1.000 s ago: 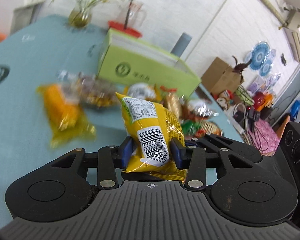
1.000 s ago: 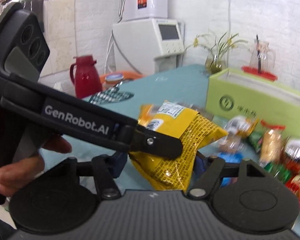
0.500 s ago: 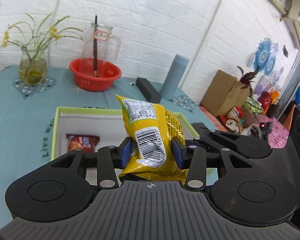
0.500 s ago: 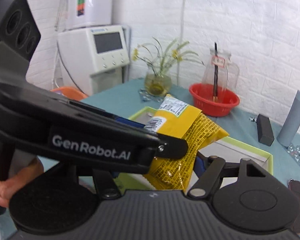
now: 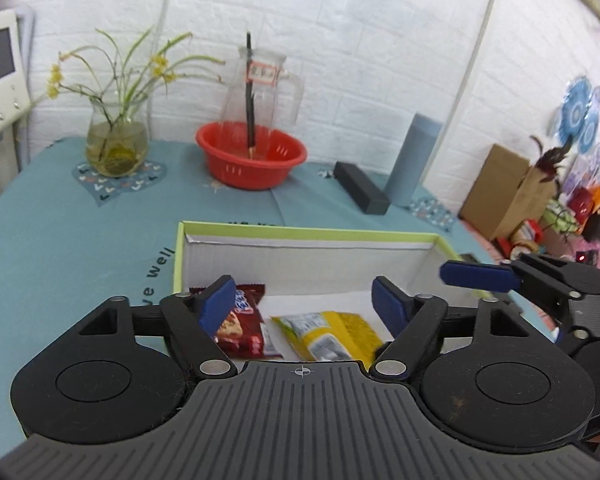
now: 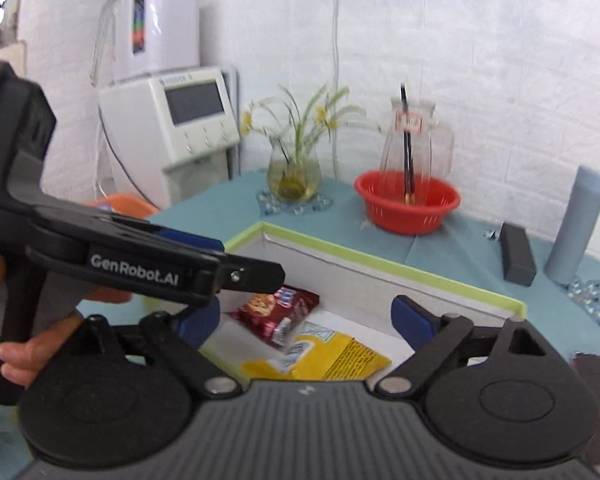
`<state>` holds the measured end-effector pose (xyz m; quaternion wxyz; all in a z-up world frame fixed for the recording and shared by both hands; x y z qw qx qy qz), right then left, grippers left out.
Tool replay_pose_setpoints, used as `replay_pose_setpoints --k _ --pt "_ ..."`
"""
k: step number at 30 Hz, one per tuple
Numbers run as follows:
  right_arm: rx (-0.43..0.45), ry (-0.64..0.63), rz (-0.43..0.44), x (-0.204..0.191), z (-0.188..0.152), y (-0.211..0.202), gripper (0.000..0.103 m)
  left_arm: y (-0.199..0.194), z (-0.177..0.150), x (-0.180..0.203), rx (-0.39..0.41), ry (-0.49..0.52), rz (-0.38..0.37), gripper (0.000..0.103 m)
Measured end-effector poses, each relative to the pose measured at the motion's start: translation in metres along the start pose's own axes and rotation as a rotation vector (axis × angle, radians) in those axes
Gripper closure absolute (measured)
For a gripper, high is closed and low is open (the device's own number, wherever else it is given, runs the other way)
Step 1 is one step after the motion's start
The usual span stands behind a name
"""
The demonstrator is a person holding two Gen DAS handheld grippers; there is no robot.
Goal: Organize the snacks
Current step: 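Carry the yellow chip bag into the lime-green box and release, then grasp the clear red-date packet with the left gripper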
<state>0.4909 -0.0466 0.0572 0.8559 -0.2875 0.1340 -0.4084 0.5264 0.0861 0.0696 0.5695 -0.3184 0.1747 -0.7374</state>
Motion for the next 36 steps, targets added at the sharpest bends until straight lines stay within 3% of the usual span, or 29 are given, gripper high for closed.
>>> replay_pose_setpoints --k 6,11,15,20,24,25,26,33,35,36 --pt "0.063 0.005 0.044 -0.055 -0.057 -0.090 0.010 -0.071 -0.063 0.035 0.024 0.025 -0.084 0.034" --pt "-0.011 0.057 0.056 -0.101 -0.137 -0.116 0.010 -0.097 -0.151 0.058 -0.073 0.000 -0.141 0.035" --pt "-0.081 0.116 0.044 -0.124 -0.188 -0.116 0.010 -0.101 -0.210 0.074 -0.178 -0.011 -0.181 0.043" --pt "-0.122 0.130 0.016 -0.124 -0.206 -0.103 0.010 -0.094 -0.226 0.088 -0.223 0.027 -0.174 0.049" --pt "-0.120 0.125 0.021 -0.127 -0.205 -0.097 0.009 -0.087 -0.230 0.088 -0.229 0.032 -0.155 0.064" --pt "-0.122 0.117 0.022 -0.129 -0.205 -0.097 0.009 -0.089 -0.232 0.088 -0.232 0.029 -0.171 0.075" --pt "-0.123 0.111 0.024 -0.132 -0.205 -0.097 0.009 -0.091 -0.235 0.089 -0.234 0.029 -0.192 0.080" --pt "-0.117 0.055 0.065 -0.156 -0.211 -0.117 0.009 -0.119 -0.257 0.084 -0.249 0.001 -0.206 0.079" --pt "-0.118 0.055 0.083 -0.157 -0.215 -0.121 0.010 -0.124 -0.262 0.081 -0.254 -0.013 -0.197 0.069" --pt "-0.119 0.063 0.078 -0.155 -0.217 -0.122 0.010 -0.125 -0.262 0.078 -0.247 -0.022 -0.181 0.056"
Point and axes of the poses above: each gripper's, at about its wrist camera, not at the fingertips, and y roughly the way its jaws point, x to its right, z to its top, the point moved 7 cm from there along y, roughly the way its jaws point, and after that the axes turned 8 degrees about -x, right-handed, at the moved point
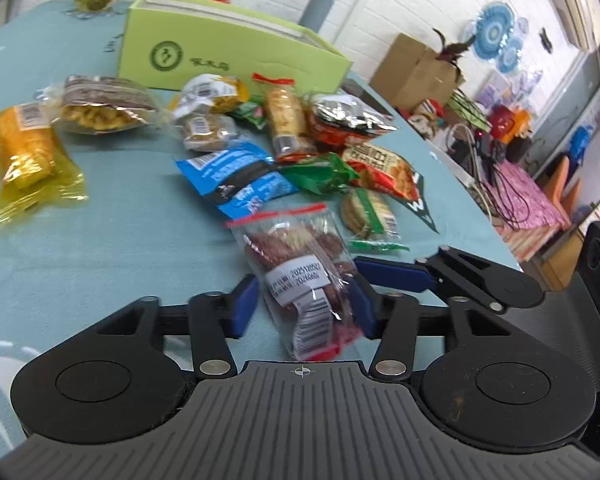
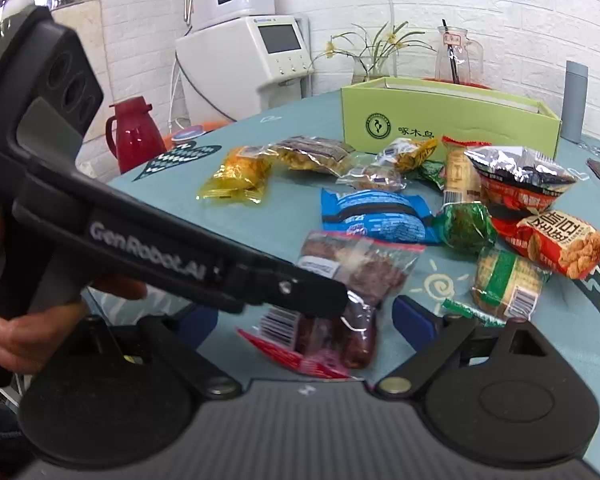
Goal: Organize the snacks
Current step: 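Grasp the clear red-date packet with the left gripper, then carry the red-date packet into the lime-green box and release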
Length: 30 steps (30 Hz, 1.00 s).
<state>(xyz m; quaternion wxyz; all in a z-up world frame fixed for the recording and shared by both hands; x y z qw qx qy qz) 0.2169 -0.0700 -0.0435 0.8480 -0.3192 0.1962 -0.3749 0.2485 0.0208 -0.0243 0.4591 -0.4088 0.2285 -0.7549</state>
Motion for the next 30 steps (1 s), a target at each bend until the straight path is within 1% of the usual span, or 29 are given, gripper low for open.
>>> replay_pose_setpoints --k 1,3,6,7,8,9,11,13,15,18,20,21,23,26,28,30 --pt "0.003 0.011 -0.013 0.003 0.000 0.000 0.010 -0.001 0.002 -0.002 0.014 -0.010 0.020 0.050" --pt "0.006 0.036 -0.020 0.009 0.000 0.000 0.010 -0.002 0.005 -0.006 0.027 -0.023 0.044 0.048" --pt "-0.018 0.046 -0.006 0.008 -0.006 0.008 0.010 0.006 0.001 -0.006 -0.011 -0.043 -0.005 0.050" --pt "-0.013 0.029 -0.015 0.005 -0.008 0.010 0.011 0.007 -0.001 -0.004 -0.005 -0.039 -0.017 0.059" --pt "-0.007 0.001 -0.031 0.002 -0.008 0.010 0.020 0.009 -0.003 -0.001 -0.009 -0.026 -0.025 0.069" --pt "-0.011 -0.016 -0.043 -0.002 -0.007 0.010 0.023 0.010 -0.004 0.002 -0.022 -0.027 -0.053 0.079" --pt "-0.008 -0.038 -0.050 -0.004 -0.004 0.007 0.025 0.007 -0.001 0.004 -0.018 -0.028 -0.035 0.081" --pt "0.022 -0.046 -0.043 -0.003 0.007 -0.003 0.025 -0.003 0.008 0.009 0.006 -0.011 -0.040 0.081" --pt "0.063 -0.060 -0.052 0.001 0.023 -0.014 0.024 -0.014 0.023 0.016 0.043 0.008 -0.052 0.081" --pt "0.124 -0.112 -0.097 0.012 0.057 -0.021 0.023 -0.025 0.062 0.024 0.103 0.048 -0.060 0.080" --pt "0.158 -0.141 -0.132 0.028 0.088 -0.019 0.023 -0.027 0.097 0.027 0.140 0.071 -0.059 0.080" --pt "0.169 -0.157 -0.153 0.038 0.105 -0.016 0.023 -0.026 0.120 0.029 0.162 0.095 -0.053 0.080" --pt "0.179 -0.174 -0.178 0.062 0.141 -0.004 0.023 -0.019 0.162 0.028 0.188 0.108 -0.040 0.080" --pt "0.162 -0.170 -0.195 0.104 0.190 0.020 0.023 0.002 0.223 0.022 0.206 0.141 -0.002 0.080" --pt "0.130 -0.159 -0.205 0.132 0.214 0.041 0.023 0.025 0.259 0.013 0.187 0.122 0.002 0.080" --pt "0.086 -0.142 -0.212 0.158 0.228 0.062 0.023 0.052 0.286 0.004 0.163 0.116 0.004 0.080"
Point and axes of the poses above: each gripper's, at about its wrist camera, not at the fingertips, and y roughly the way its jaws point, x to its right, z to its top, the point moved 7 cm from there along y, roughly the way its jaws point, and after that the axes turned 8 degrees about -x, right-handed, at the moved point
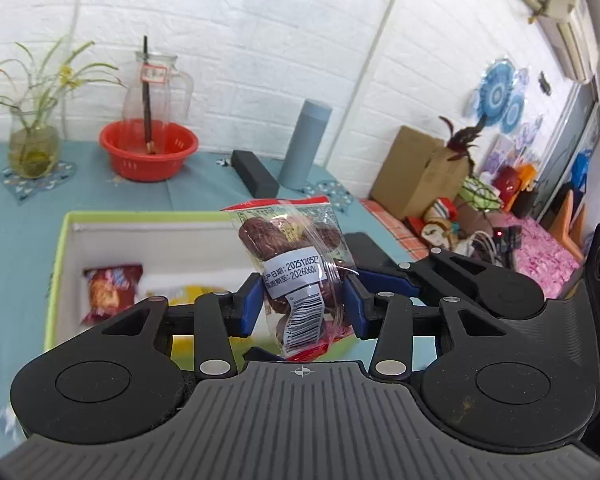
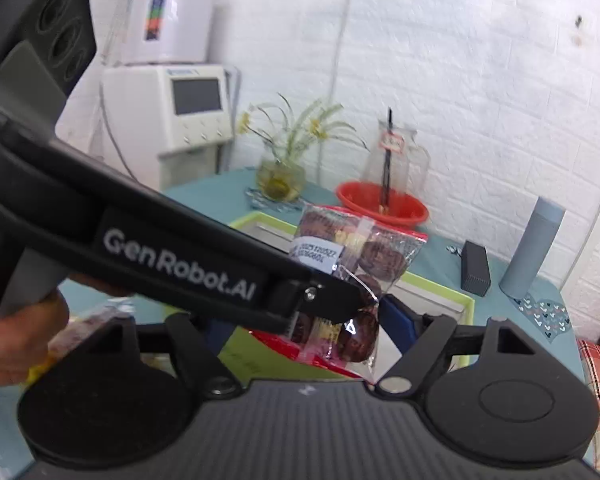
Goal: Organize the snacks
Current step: 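Carry the red-date packet into the lime-green box and release, then grasp the green-striped cake packet with the left gripper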
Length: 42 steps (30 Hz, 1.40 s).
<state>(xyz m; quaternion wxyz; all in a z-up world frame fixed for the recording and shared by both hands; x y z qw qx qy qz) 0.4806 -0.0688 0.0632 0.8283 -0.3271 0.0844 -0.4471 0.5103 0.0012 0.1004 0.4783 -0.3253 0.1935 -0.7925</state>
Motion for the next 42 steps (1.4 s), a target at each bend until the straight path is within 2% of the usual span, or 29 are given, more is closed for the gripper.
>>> replay_pose_setpoints --k 5,7,8,11,12,17,19,22,25,28,32,35,36,42 --pt "-0.117 0.047 0.007 0.035 -0.005 0.061 0.025 0.074 0.015 -0.026 -0.075 -0.029 0.013 0.076" --pt "-0.122 0.064 -0.001 0.041 -0.009 0.071 0.020 0.089 0.014 -0.035 -0.082 -0.037 0.039 0.063" --pt "-0.115 0.071 -0.008 0.043 -0.011 0.071 0.019 0.091 0.012 -0.037 -0.085 -0.042 0.049 0.061" --pt "-0.068 0.078 -0.008 0.042 -0.011 0.055 0.013 0.075 0.006 -0.036 -0.052 -0.024 0.061 0.056" --pt "-0.049 0.075 -0.009 0.041 -0.011 0.046 0.011 0.066 0.005 -0.034 -0.034 -0.015 0.070 0.050" --pt "0.031 0.069 -0.007 0.024 -0.017 -0.010 0.011 0.010 -0.007 -0.013 0.044 0.003 0.053 0.044" --pt "0.055 0.071 -0.006 0.011 -0.027 -0.036 0.011 -0.013 -0.019 -0.001 0.072 0.014 0.040 0.038" --pt "0.099 0.067 0.001 -0.011 -0.050 -0.076 0.010 -0.041 -0.046 0.017 0.097 0.033 0.022 0.036" --pt "0.112 0.085 0.004 -0.034 -0.084 -0.109 0.010 -0.058 -0.083 0.031 0.088 0.037 0.004 0.035" --pt "0.076 0.139 0.019 -0.056 -0.129 -0.126 0.010 -0.063 -0.129 0.040 0.052 0.014 -0.006 0.035" --pt "-0.026 0.260 0.043 -0.072 -0.189 -0.121 0.010 -0.062 -0.189 0.043 -0.023 -0.057 -0.043 0.035" --pt "-0.092 0.331 0.021 -0.068 -0.215 -0.110 0.010 -0.053 -0.221 0.048 -0.102 -0.102 -0.071 0.039" --pt "-0.095 0.339 0.013 -0.066 -0.218 -0.107 0.010 -0.050 -0.225 0.050 -0.120 -0.107 -0.080 0.042" --pt "-0.104 0.316 0.020 -0.063 -0.217 -0.094 0.010 -0.029 -0.220 0.065 -0.165 -0.104 -0.128 0.043"
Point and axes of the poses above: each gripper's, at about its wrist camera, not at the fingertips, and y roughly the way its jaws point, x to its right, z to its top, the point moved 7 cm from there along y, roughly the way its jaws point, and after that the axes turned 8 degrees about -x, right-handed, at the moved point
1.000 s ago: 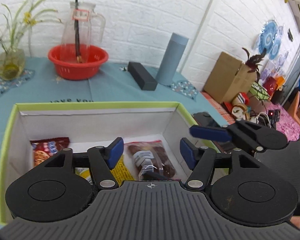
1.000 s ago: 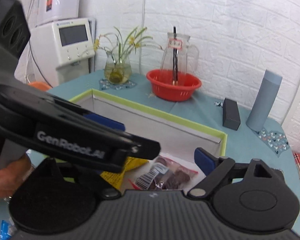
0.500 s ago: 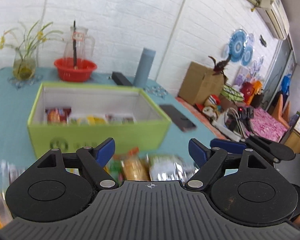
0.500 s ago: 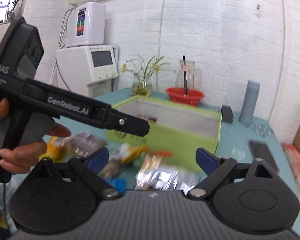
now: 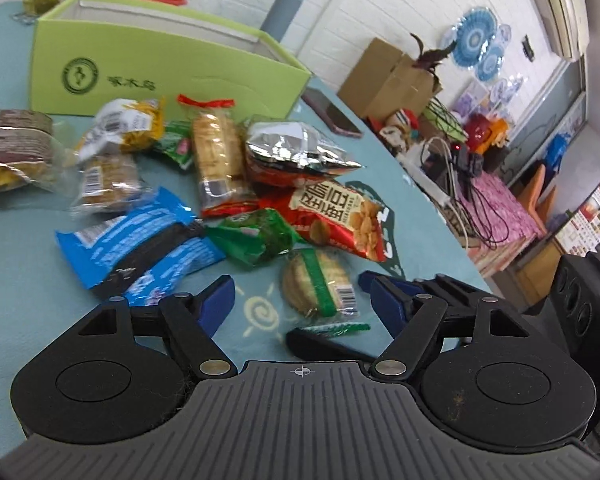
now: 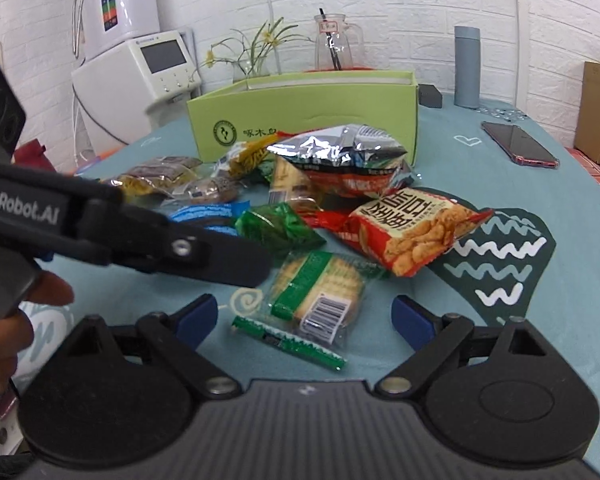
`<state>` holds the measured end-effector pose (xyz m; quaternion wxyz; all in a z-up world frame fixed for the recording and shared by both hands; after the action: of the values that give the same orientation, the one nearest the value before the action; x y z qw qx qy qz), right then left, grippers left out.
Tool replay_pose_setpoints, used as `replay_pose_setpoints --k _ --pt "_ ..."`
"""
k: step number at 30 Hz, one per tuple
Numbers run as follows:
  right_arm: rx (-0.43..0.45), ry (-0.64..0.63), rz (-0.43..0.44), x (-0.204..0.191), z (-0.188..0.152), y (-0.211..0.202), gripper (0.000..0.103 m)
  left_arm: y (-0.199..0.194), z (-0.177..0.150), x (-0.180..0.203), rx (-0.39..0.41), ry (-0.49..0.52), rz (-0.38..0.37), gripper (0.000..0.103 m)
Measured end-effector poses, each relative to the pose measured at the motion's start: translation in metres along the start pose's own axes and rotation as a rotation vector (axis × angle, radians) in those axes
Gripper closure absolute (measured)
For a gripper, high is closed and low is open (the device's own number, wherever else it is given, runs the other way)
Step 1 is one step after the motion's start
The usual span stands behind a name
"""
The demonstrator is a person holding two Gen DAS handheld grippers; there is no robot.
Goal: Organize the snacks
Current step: 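Grasp the green-striped cake packet with the left gripper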
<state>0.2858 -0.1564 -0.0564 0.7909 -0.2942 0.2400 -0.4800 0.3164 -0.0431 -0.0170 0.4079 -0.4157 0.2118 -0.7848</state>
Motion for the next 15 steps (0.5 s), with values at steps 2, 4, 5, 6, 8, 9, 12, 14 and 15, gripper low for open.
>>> replay_pose_setpoints --k 2,4,5,6,8,9,12,14,15 --pt "-0.013 -0.018 0.009 -0.004 0.001 0.002 0.010 0.011 0.001 0.001 -0.024 -0.001 -0.003 0.044" --pt "-0.024 -0.038 0.029 -0.010 0.002 0.003 0.010 0.021 0.000 0.004 -0.047 0.003 0.003 0.057" --pt "-0.025 -0.049 0.037 -0.014 0.001 0.003 0.010 0.027 -0.001 0.004 -0.064 0.003 0.000 0.062" --pt "-0.028 -0.065 0.043 -0.018 0.000 0.003 0.010 0.028 -0.002 0.006 -0.058 0.011 0.000 0.070" --pt "-0.030 -0.107 0.031 -0.028 -0.004 0.001 0.009 0.025 -0.005 0.007 -0.058 0.040 0.034 0.077" --pt "-0.032 -0.121 0.032 -0.032 -0.006 0.000 0.009 0.023 -0.009 0.007 -0.059 0.054 0.054 0.081" --pt "-0.036 -0.143 0.076 -0.050 -0.016 -0.008 0.009 0.006 -0.026 0.005 -0.055 0.077 0.086 0.081" --pt "-0.036 -0.167 0.105 -0.061 -0.022 -0.011 0.009 -0.007 -0.039 0.004 -0.055 0.082 0.106 0.078" --pt "-0.036 -0.180 0.115 -0.066 -0.024 -0.012 0.009 -0.013 -0.045 0.004 -0.056 0.087 0.112 0.075"
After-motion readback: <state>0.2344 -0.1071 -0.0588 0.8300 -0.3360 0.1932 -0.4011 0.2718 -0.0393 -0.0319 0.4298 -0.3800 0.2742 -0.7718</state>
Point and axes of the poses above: each gripper's, at about its wrist camera, not at the fingertips, and y roughly the way its jaws point, x to its right, z to its top, the point moved 7 cm from there along y, roughly the way its jaws point, and after that the axes turned 8 degrees about -x, right-handed, at the moved point
